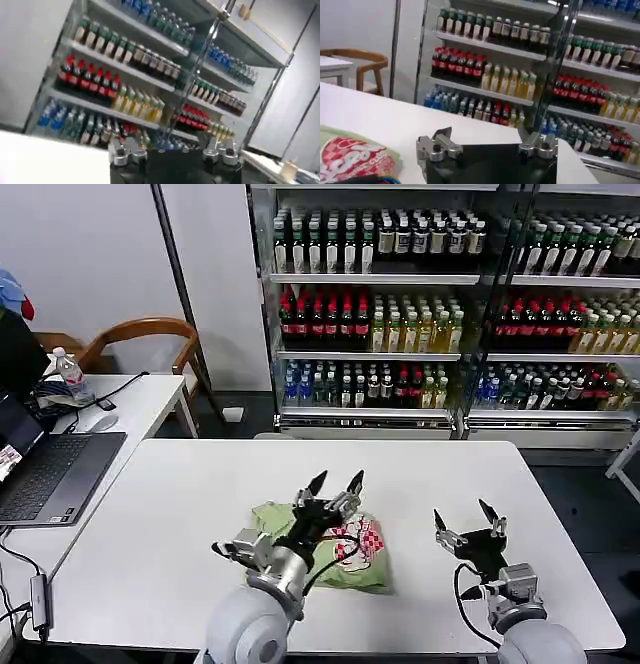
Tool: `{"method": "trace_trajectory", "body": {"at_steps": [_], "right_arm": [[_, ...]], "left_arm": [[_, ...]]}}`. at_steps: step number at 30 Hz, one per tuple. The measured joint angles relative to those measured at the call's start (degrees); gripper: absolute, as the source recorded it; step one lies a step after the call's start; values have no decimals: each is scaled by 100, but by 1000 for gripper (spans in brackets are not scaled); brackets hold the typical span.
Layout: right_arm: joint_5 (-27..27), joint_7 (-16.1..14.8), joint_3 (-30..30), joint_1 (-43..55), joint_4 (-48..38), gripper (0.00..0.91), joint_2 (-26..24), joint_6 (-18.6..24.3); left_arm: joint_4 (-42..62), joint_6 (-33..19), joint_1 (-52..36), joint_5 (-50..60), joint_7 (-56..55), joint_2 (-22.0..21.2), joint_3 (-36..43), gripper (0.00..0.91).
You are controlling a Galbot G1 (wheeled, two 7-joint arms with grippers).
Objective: Fold and organize the clothes.
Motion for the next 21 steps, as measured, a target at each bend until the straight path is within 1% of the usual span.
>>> {"method": "trace_trajectory", "body": {"at_steps": [3,7,11,15,21], "right_arm": [[-57,-15,-60,124,-88,907,35,87],[-179,-76,-174,335,-245,907,108,210],[-299,-106,-319,553,-421,907,198,298],[-423,-95,-498,787,-638,907,309,417],[-542,-98,-567,907,-815,907,333,528]], "left_arm": [[38,-149,74,237,279,241,-393,907],[232,-435,254,471,731,654,-1190,907],[438,-731,478,679,1105,943,-1927,907],[683,-1118,632,987,1411,1071,-2414,907],[845,-1529,825,1398,1645,1124,-2846,907]]}}
